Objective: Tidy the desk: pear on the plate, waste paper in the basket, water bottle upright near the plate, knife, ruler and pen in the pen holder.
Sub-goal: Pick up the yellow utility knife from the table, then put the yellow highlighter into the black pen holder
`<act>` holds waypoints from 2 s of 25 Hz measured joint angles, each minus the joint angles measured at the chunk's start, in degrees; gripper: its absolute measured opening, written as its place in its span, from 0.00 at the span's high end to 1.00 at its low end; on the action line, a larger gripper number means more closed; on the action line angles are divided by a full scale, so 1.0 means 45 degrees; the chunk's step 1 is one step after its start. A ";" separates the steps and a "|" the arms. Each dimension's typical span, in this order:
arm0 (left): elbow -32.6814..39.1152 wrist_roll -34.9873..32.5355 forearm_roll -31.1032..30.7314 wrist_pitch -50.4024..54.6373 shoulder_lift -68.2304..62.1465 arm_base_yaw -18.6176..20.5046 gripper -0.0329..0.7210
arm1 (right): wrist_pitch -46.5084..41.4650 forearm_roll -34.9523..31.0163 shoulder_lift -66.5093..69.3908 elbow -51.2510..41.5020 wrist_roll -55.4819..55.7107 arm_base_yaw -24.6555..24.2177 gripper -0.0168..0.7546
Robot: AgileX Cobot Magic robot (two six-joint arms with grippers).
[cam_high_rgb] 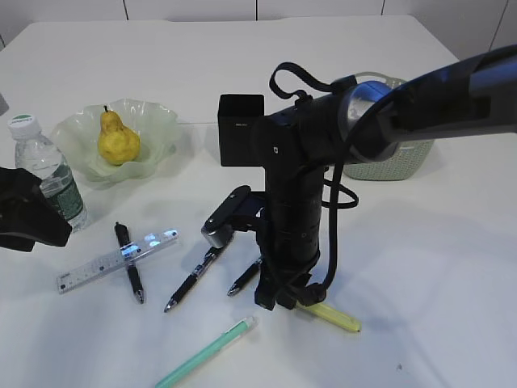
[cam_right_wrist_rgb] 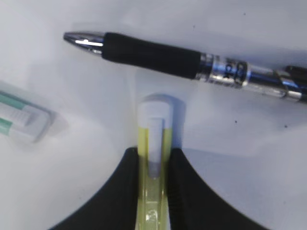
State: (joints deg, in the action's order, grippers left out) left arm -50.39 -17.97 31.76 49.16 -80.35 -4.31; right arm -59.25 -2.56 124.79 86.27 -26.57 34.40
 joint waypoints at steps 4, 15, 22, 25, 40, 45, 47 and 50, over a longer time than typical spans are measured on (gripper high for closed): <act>0.0000 0.0000 0.0000 0.0000 0.0000 0.0000 0.48 | -0.0854 0.0000 0.0059 0.0317 0.0000 0.0000 0.81; 0.0000 0.0000 0.0000 0.0000 0.0000 0.0000 0.48 | -0.2218 0.0000 -0.0471 0.2914 0.0635 0.0000 0.81; 0.0000 0.0000 0.0000 0.0000 0.0000 0.0000 0.48 | -0.2366 -0.0028 -0.0605 0.4613 0.1682 -0.0276 0.81; 0.0000 0.0000 0.0000 0.0000 0.0000 0.0000 0.48 | -0.2226 -0.0073 -0.0694 0.5285 0.2027 -0.0739 0.81; 0.0000 0.0000 0.0052 0.0000 0.0000 0.0000 0.50 | 0.2134 -0.0249 -0.0796 0.5947 0.2141 -0.1814 0.81; 0.0000 -0.0021 0.0104 -0.0064 0.0000 0.0000 0.50 | 0.3633 -0.0270 -0.0796 0.5947 0.2141 -0.1814 0.81; 0.0000 -0.0021 0.0134 -0.0115 0.0000 0.0000 0.50 | 0.4624 -0.0270 -0.0796 0.5947 0.2141 -0.1814 0.82; 0.0000 -0.0021 0.0138 -0.0141 0.0000 0.0000 0.50 | 0.5567 -0.0274 -0.0796 0.5947 0.2145 -0.1920 0.82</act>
State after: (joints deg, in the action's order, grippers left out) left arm -50.39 -18.07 32.38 48.52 -80.35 -4.31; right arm -34.20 -3.80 121.21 113.03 -16.91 25.76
